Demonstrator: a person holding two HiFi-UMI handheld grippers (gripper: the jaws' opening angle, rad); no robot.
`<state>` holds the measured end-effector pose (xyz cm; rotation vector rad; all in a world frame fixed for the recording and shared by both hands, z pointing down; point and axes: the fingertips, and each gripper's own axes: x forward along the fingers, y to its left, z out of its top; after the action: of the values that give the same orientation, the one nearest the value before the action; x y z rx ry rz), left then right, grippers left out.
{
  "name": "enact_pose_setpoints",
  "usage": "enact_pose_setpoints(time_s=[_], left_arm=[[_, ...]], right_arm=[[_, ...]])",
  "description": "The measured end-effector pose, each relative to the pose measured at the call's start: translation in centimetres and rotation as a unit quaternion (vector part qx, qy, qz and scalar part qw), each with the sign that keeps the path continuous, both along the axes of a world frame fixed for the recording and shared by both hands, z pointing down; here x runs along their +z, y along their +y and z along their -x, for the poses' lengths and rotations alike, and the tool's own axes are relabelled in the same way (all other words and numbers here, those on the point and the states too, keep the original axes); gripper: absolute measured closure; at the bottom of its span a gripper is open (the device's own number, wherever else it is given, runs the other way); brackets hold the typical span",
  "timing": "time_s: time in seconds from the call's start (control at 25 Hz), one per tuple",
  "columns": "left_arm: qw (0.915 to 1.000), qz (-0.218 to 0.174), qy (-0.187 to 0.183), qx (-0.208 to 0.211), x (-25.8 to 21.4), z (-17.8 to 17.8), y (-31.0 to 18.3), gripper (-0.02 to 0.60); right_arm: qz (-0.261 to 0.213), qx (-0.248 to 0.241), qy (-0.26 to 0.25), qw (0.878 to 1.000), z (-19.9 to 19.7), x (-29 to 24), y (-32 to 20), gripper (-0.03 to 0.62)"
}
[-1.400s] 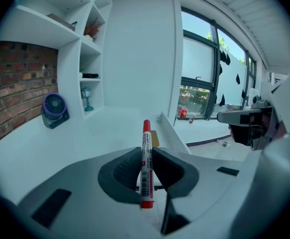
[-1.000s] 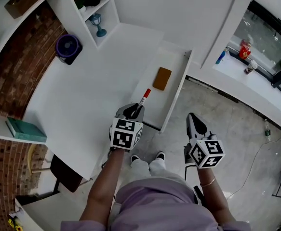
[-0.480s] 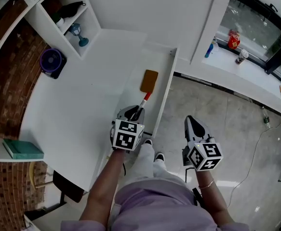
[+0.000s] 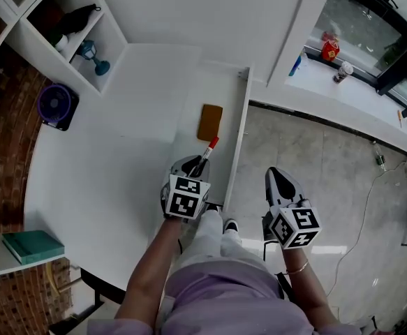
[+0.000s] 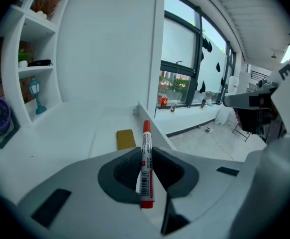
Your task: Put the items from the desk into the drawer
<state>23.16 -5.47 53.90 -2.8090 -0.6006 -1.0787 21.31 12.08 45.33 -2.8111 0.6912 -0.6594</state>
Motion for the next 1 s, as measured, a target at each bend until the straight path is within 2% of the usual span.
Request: enact_pose_setpoints(time_s=[0.6, 1.0], left_arm=[[0.9959, 0.002, -0.049, 0.076, 5.4, -4.0, 1.7, 0.512], [0.9920, 0.003, -0.079, 0.099, 8.3, -5.4, 2.8, 0.512]], right_arm=[[0.020, 0.083, -0.028, 0.996, -1.3, 1.7, 1.7, 0.591], [0.030, 0.117, -0.043, 0.992, -1.6, 2.5, 3.0, 0.591]])
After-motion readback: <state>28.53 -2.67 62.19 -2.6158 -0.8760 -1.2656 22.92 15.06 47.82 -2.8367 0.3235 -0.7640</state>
